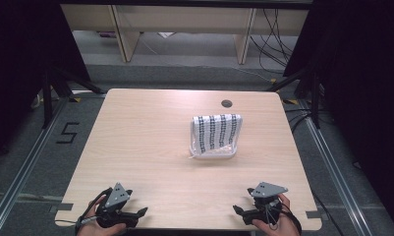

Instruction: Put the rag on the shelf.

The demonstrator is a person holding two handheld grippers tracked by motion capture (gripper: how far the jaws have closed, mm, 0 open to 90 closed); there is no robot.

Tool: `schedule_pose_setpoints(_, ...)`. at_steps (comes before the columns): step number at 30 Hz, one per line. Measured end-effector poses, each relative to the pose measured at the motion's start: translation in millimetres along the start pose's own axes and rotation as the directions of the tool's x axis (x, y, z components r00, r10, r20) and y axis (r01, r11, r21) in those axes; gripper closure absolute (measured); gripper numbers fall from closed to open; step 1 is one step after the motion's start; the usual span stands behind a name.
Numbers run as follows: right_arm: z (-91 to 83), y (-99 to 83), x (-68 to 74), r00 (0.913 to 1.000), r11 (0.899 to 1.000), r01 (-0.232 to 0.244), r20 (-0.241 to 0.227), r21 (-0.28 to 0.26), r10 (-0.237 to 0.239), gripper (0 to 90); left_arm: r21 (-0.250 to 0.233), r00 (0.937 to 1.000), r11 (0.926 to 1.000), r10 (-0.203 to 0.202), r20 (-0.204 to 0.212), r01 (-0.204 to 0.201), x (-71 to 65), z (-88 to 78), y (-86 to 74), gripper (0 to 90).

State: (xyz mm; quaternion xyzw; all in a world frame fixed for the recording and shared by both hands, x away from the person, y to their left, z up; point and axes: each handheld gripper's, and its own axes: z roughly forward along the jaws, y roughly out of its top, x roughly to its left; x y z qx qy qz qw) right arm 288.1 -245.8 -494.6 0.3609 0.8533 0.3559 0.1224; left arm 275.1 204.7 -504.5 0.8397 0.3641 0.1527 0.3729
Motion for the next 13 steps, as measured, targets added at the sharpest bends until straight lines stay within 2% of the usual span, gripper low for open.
schedule_pose_setpoints(5, -0.4, 0.1, -0.3, 1.0, 1.0, 0.006, 0.004, -0.003, -0.006, 20.7, 0.011, 0.9999, 0.9999, 0.012, 0.003, -0.012, 0.5, -0.6, 0.1, 19.1)
schedule_pose_setpoints(13, -0.2, 0.3, -1.7, 0.9997, 1.0, 0.025, -0.001, -0.013, -0.025, 20.7, -0.002, 1.0, 1.0, 0.0, 0.0, 0.0, -0.1, 0.0, 0.1, 19.1)
